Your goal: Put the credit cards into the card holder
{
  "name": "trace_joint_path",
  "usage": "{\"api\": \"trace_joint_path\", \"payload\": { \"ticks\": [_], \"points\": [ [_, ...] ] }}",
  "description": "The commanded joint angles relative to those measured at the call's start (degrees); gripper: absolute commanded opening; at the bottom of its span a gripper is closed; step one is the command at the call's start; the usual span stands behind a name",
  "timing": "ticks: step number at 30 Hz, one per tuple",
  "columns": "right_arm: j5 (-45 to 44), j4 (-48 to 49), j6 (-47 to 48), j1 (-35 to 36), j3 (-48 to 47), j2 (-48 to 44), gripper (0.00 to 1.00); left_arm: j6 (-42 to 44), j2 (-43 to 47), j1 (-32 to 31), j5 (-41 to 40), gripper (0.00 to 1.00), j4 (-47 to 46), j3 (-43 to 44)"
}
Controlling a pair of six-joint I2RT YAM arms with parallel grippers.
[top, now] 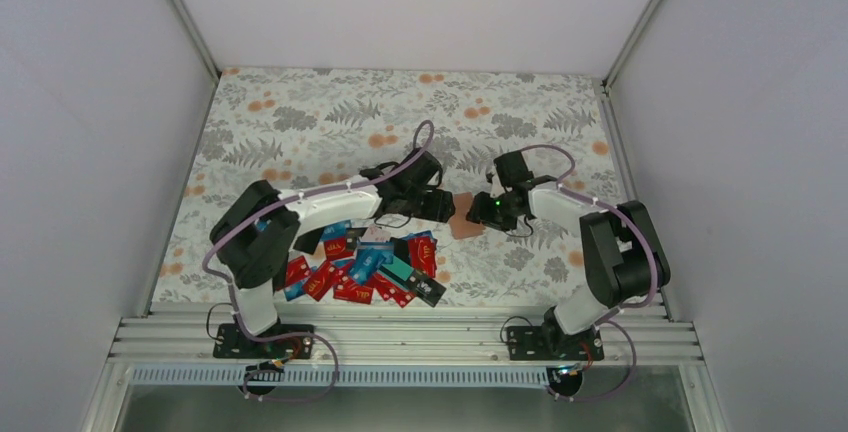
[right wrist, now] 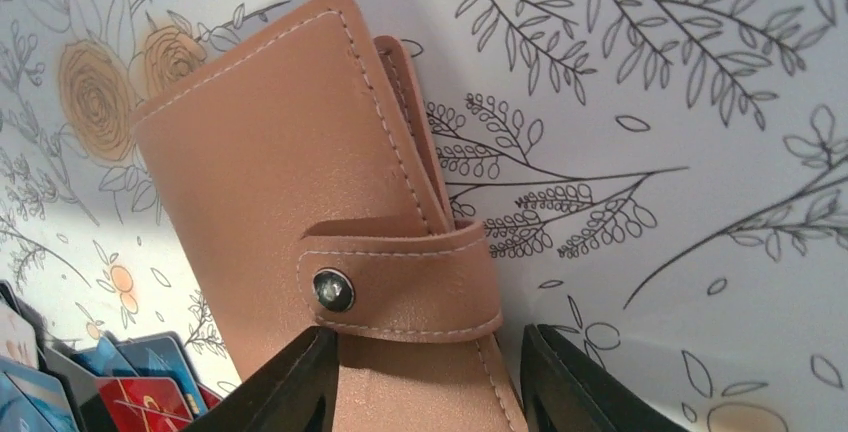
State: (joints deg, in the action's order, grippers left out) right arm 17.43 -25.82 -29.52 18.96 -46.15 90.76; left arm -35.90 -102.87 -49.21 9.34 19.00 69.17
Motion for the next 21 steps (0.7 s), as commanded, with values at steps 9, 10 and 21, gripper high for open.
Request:
{"api": "trace_joint_path", "payload": {
  "ticks": [9, 10, 21],
  "points": [
    [5.98, 4.91, 1.95, -2.37, 3.54, 1.0, 0.25, -3.42, -2.61, 2.1, 3.99, 0.68, -11.63, -3.32],
    [6.86, 5.16, 2.19, -2.59, 3.6, 0.95, 0.2, -3.72, -2.08, 2.73, 4.73, 0.68, -13.07, -4.38],
    [19.61, 8.3, 2.31, -3.63, 3.8, -2.24, 0.04, -2.29, 6.8, 6.3, 2.11, 0.96, -18.22, -10.97]
  ]
}}
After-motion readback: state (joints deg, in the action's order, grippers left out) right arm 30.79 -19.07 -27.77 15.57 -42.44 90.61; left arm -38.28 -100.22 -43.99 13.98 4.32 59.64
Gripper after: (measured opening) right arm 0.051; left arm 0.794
